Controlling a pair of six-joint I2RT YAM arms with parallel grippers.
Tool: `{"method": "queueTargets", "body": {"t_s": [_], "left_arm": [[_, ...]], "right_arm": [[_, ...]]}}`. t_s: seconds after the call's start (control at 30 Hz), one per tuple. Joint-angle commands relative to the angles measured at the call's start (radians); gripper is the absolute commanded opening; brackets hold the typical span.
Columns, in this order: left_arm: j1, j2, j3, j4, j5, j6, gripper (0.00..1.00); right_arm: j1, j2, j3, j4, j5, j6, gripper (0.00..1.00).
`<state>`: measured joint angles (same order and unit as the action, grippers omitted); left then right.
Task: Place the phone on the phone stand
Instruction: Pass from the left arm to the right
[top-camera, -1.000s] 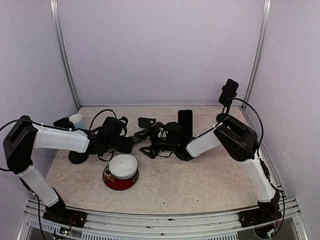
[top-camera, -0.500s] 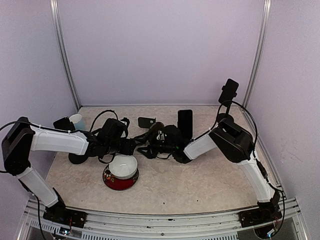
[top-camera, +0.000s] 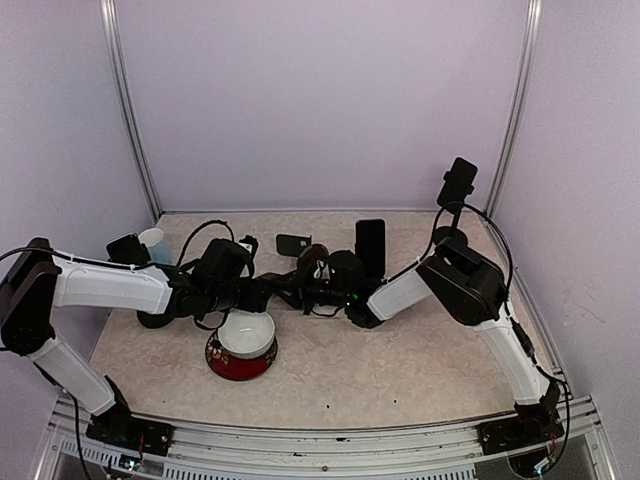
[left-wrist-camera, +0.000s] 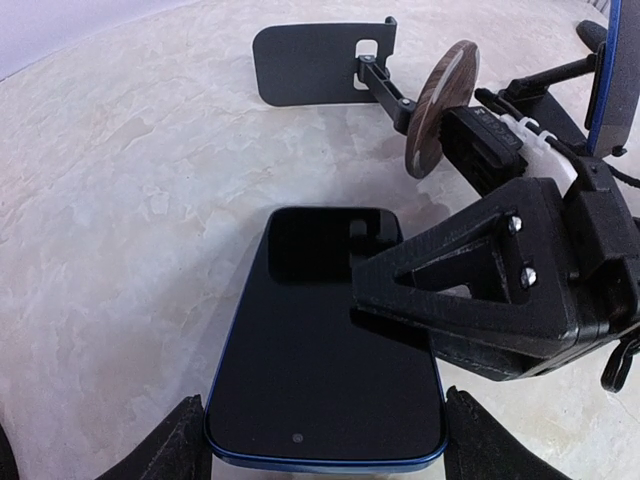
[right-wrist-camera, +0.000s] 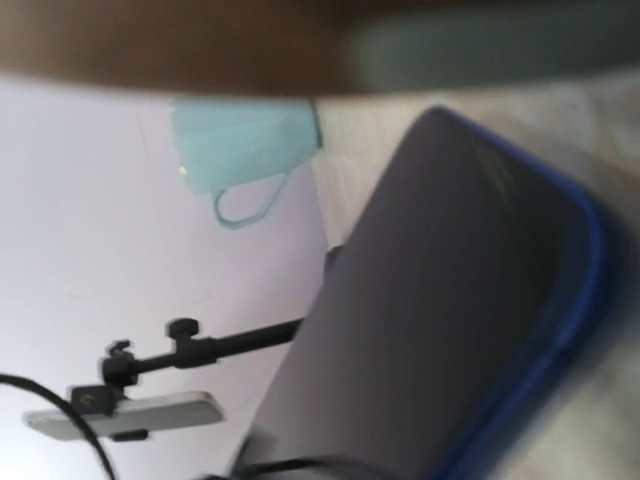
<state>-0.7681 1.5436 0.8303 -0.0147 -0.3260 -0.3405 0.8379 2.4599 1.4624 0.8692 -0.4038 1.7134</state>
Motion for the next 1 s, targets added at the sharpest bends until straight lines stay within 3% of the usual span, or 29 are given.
{"method": "queueTargets", "body": {"t_s": [0.0, 0.1, 0.23, 0.4, 0.53, 0.97], "left_arm": [[-0.023, -0.035, -0.005, 0.035, -0.007, -0.009, 0.57], [-0.030, -0.047, -0.009, 0.033, -0.008, -0.009, 0.61], [-0.037, -0.080, -0.010, 0.027, -0.007, -0.007, 0.65], [-0.044, -0.156, -0.014, 0.036, 0.018, -0.005, 0.79], [-0.046, -0.236, -0.016, 0.055, 0.044, -0.004, 0.98], [-0.039, -0.240, 0.114, 0.007, 0.008, 0.040, 0.99]], "right_arm": [[0.000, 0.033, -0.012, 0.056, 0.011, 0.021, 0.19], [0.000, 0.031, -0.024, 0.078, 0.004, 0.033, 0.08], [0.003, 0.010, -0.044, 0.091, -0.001, 0.036, 0.00], [0.005, -0.031, -0.086, 0.097, 0.000, 0.027, 0.00], [0.010, -0.068, -0.126, 0.103, -0.001, 0.016, 0.00], [0.030, -0.260, -0.244, 0.021, -0.011, -0.158, 0.00]]}}
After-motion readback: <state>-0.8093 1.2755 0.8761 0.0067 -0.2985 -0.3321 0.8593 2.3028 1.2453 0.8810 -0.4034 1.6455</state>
